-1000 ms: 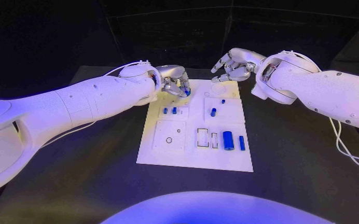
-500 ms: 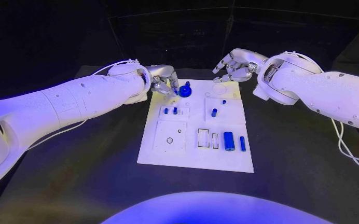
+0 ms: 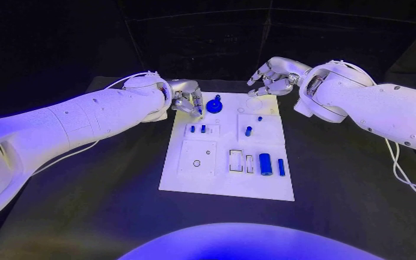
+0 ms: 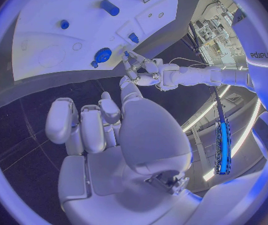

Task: Assemble the parts on the task board

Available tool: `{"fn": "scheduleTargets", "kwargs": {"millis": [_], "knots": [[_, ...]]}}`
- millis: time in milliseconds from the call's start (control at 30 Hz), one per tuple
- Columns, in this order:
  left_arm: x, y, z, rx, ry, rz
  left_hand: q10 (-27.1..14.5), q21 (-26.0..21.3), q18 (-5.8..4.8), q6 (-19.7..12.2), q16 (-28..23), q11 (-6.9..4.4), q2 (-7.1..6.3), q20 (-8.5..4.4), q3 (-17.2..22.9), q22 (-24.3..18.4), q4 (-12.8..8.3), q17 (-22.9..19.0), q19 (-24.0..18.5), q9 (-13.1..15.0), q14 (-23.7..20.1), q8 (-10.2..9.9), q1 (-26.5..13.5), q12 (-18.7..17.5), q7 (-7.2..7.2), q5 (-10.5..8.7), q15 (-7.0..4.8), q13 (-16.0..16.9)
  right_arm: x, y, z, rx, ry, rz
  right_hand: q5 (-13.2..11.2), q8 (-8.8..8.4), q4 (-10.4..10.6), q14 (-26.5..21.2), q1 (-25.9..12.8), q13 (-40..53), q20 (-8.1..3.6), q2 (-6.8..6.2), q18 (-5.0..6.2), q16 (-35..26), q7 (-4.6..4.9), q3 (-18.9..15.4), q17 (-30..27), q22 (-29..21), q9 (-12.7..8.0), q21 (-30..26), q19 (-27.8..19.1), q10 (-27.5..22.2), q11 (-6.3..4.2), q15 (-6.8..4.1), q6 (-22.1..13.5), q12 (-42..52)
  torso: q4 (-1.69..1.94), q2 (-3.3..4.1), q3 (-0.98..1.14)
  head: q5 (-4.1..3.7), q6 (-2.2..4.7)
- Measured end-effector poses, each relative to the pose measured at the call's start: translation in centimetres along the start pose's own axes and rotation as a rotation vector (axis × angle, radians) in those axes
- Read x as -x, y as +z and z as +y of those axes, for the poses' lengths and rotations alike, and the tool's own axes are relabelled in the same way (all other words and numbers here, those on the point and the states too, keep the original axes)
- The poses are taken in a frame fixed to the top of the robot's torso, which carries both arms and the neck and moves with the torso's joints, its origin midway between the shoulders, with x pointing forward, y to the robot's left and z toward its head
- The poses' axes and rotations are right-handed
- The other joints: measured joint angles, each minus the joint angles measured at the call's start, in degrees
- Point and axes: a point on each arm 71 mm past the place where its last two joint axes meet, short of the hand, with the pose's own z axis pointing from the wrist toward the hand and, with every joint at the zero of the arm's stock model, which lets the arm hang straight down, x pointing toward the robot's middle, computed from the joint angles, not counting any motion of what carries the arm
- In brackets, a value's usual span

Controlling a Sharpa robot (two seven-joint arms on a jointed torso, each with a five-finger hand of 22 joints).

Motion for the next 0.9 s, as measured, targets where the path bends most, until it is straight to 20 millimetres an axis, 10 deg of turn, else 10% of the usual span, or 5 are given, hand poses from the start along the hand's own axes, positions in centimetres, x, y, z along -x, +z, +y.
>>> {"fn": "scheduleTargets", "kwargs": {"millis": [900], "knots": [[-1.03,0.64,0.10,0.021,-0.005,0.061,0.0,0.0,0.00,0.0,0.0,0.00,-0.29,0.00,0.0,0.0,0.0,-0.4,0.0,0.0,0.0,-0.4,-0.3,-0.4,-0.01,0.00,0.00,0.0,-0.04,0.09,0.03,0.001,0.000,0.000,0.0,0.00,0.0,0.0,0.2,0.0,0.00,0.23,0.00,0.0,0.00,0.0,0.0,0.0,0.0,0.0,0.0,0.0,0.00,0.00,0.0,0.0,-0.08,-0.01,0.05,0.09,-0.25]]}}
